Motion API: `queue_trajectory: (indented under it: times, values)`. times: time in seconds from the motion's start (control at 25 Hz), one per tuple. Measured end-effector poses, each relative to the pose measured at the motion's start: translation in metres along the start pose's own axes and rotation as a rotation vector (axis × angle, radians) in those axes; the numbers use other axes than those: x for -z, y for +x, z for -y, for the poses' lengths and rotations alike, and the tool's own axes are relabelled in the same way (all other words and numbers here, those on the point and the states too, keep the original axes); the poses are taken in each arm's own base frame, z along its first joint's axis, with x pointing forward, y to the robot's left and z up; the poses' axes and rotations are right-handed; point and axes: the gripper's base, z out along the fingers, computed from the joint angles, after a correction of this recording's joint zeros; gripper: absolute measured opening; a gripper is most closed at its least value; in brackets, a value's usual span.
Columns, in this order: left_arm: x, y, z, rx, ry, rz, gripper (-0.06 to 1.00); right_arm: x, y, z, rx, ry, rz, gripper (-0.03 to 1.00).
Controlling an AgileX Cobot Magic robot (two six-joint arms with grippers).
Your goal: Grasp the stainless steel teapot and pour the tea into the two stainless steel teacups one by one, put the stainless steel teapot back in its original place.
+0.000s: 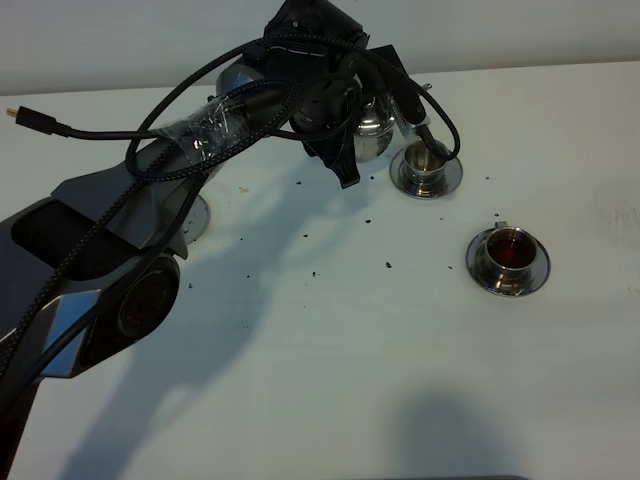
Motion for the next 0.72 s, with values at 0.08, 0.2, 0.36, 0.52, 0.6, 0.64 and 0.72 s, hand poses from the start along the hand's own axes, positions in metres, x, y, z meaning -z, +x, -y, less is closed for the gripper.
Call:
queue_trajectory:
  times: [0.08,0.2,0.36,0.52,0.6,0.64,0.72]
  values:
    - [0.0,0.0,0.0,0.0,0.0,0.0,0.22,0.0,0.0,0.0,0.0,0.0,0.0,0.23]
    - [0.0,0.0001,0.0,0.012,0.0,-0.001,0.22,0.0,0.0,0.0,0.0,0.0,0.0,0.23]
    - [0.0,0.0003,0.0002,0.021,0.002,-0.004,0.22,0.0,0.0,0.0,0.0,0.0,0.0,0.23]
    - [0.0,0.0016,0.0008,0.023,0.009,-0.017,0.22,0.0,0.0,0.0,0.0,0.0,0.0,0.23]
    - [0.0001,0.0027,0.0013,0.023,0.014,-0.03,0.22,0.0,0.0,0.0,0.0,0.0,0.0,0.23]
    - [0.0001,0.0032,0.0013,0.023,0.014,-0.036,0.22,0.0,0.0,0.0,0.0,0.0,0.0,0.23]
    - [0.0001,0.004,0.0006,0.018,0.006,-0.044,0.22,0.0,0.0,0.0,0.0,0.0,0.0,0.23]
